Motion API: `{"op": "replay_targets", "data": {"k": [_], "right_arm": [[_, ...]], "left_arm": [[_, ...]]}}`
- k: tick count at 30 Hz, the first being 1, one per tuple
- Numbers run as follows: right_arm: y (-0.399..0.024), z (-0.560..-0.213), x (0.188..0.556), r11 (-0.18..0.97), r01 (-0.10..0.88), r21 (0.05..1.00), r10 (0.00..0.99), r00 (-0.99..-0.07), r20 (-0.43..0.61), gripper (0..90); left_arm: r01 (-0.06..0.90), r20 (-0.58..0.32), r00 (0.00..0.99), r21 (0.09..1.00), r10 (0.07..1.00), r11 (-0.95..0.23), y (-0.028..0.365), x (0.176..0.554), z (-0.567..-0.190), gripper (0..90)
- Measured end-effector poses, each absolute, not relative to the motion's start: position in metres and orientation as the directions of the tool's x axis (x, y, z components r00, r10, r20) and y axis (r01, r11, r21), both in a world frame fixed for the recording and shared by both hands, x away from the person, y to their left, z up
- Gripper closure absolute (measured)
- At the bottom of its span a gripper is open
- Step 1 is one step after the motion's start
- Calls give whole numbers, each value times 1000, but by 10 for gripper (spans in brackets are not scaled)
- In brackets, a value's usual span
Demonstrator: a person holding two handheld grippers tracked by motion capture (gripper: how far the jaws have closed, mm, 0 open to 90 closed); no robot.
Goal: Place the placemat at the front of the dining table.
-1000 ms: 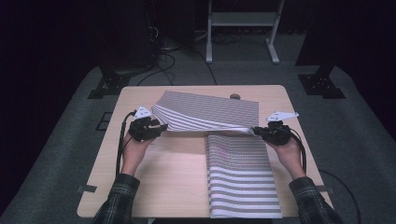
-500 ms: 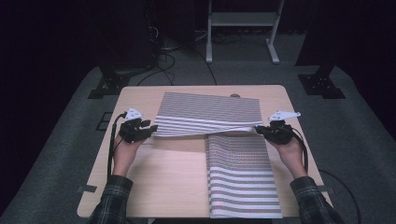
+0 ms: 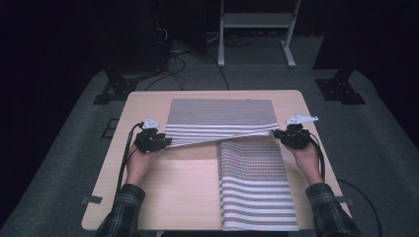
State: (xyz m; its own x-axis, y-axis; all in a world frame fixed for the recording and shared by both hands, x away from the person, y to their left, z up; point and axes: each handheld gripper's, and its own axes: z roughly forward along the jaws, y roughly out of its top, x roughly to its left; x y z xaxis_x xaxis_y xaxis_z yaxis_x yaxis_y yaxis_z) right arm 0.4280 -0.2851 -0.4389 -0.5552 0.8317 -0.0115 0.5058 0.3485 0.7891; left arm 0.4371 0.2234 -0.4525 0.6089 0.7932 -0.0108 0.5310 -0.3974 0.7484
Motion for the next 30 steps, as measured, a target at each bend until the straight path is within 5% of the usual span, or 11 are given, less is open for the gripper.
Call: {"op": "replay_targets", "data": {"k": [7,12,13,14,16,19,30], "right_arm": [[-295,-429,426,327,523,787,822,-568,36,491],[-301,-418,418,304,501,810,820,-571,45,455],[-301,-419,418,309,505,806,824,-566,39,481],[-300,-426,419,325,524,787,829,-559,30,626],[-298,-434,421,333,543,771,833,-552,29,746],[-292,-443,426,354,562,747,829,-558,28,843],[-280,-467,441,403,609,683,839,-544,-11,897]], "left_arm": [[535,14,613,728,790,-428,221,436,-457,566],[541,2,601,735,799,-408,226,434,-456,565],[541,3,599,736,801,-407,226,433,-455,565],[542,2,601,734,799,-410,226,433,-456,567],[541,8,606,728,795,-420,224,433,-457,573],[546,30,611,708,791,-448,220,435,-462,580],[559,29,599,701,800,-443,218,442,-469,585]]}}
